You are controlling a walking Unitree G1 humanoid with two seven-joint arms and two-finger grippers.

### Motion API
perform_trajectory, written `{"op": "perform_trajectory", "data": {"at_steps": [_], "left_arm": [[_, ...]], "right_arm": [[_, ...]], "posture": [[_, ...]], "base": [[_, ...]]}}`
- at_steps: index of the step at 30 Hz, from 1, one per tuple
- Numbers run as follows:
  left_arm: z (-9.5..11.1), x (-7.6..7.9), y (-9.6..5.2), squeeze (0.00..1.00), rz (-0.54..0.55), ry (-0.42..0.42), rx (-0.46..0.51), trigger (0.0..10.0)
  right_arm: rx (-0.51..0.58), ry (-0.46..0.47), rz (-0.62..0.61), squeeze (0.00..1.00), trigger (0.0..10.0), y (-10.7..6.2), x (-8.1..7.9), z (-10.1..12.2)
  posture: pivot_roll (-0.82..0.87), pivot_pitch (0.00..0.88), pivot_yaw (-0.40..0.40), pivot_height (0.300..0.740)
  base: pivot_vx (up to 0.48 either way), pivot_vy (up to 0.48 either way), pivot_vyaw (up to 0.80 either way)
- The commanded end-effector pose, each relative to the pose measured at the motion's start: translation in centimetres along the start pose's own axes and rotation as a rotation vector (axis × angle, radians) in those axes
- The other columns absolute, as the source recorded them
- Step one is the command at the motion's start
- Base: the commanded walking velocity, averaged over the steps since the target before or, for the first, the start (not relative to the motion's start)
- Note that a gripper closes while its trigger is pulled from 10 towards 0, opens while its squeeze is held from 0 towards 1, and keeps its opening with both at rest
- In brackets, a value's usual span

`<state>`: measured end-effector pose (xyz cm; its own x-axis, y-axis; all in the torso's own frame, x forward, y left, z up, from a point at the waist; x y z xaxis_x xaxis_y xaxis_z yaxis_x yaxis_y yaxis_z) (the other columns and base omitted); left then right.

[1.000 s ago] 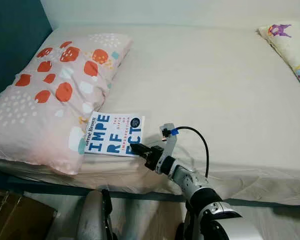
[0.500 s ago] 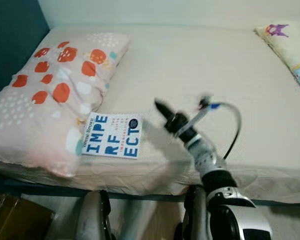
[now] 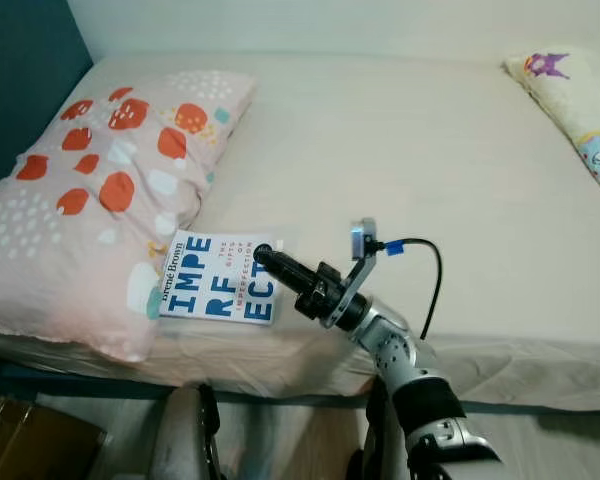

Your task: Clean up the room

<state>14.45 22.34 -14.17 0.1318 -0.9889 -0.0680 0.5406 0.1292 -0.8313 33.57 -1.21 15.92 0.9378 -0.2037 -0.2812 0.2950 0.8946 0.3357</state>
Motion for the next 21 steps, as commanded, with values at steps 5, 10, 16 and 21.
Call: {"op": "perform_trajectory", "data": {"at_steps": [5,10,16,21], "left_arm": [[-1.7,1.6,-0.3,0.00,-0.041,0.005,-0.050,10.0],[-2.3,1.3,-0.5,0.00,-0.033,0.000,-0.061,10.0],[-2.6,1.0,-0.6,0.00,-0.026,-0.002,-0.069,10.0],[-2.4,1.0,-0.5,0.00,-0.026,-0.002,-0.064,10.0]], "right_arm": [[-0.282,-0.062,-0.117,0.00,10.0,-0.6,1.4,-4.7],[-0.443,-0.167,-0.321,0.00,10.0,-1.9,4.6,-5.1],[-0.539,-0.254,-0.400,0.00,10.0,-2.9,6.1,-4.4],[-0.613,-0.282,-0.321,0.00,10.0,-3.3,5.7,-4.7]], "posture": [[0.10,0.234,-0.057,0.520],[0.11,0.238,-0.062,0.520],[0.11,0.237,-0.064,0.520],[0.11,0.239,-0.062,0.520]], "base": [[0.000,0.000,0.00],[0.000,0.000,0.00],[0.000,0.000,0.00],[0.000,0.000,0.00]]}}
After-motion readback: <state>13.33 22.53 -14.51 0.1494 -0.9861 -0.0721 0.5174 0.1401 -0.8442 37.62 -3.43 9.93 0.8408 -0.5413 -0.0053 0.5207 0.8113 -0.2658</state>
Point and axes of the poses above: a point about 5 cm out from each wrist's last joint towards the gripper, its own y axis pointing out of the wrist towards the gripper, its own z axis along the axis of the wrist's last joint, x = y × z, the point moved 5 cm from there along y, pointing out of the wrist towards the gripper, and after that the axes turned 8 degrees about -y, right-handed, at the moved point
